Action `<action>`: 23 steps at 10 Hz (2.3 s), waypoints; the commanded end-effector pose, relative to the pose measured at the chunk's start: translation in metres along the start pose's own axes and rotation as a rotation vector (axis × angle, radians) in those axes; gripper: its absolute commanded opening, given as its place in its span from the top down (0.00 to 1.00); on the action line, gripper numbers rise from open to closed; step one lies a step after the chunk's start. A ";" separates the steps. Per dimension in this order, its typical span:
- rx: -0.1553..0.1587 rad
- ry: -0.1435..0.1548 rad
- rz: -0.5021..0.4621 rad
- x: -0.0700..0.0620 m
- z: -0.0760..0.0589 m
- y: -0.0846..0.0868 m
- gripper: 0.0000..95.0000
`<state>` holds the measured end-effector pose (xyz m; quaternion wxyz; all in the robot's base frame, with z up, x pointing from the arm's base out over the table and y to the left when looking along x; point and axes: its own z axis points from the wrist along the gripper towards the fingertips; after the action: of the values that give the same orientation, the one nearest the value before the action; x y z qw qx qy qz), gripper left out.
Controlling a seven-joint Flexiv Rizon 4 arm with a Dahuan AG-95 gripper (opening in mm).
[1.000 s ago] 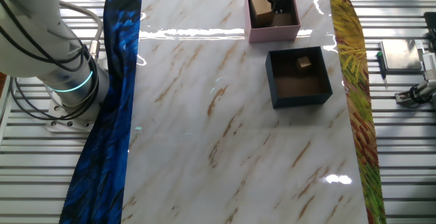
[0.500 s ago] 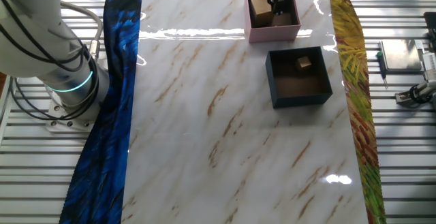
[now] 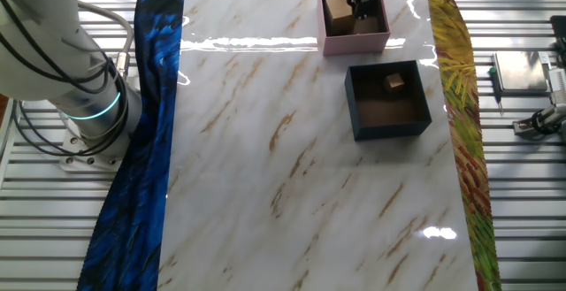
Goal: Move an object from one box to another
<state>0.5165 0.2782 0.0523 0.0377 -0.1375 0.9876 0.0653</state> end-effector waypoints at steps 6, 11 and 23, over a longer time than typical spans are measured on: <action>0.000 0.020 -0.024 0.000 -0.002 0.000 0.40; -0.002 0.025 -0.026 0.000 -0.002 0.000 0.40; -0.009 0.048 -0.046 0.000 -0.002 0.000 0.40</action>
<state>0.5164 0.2784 0.0536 0.0150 -0.1618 0.9845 0.0655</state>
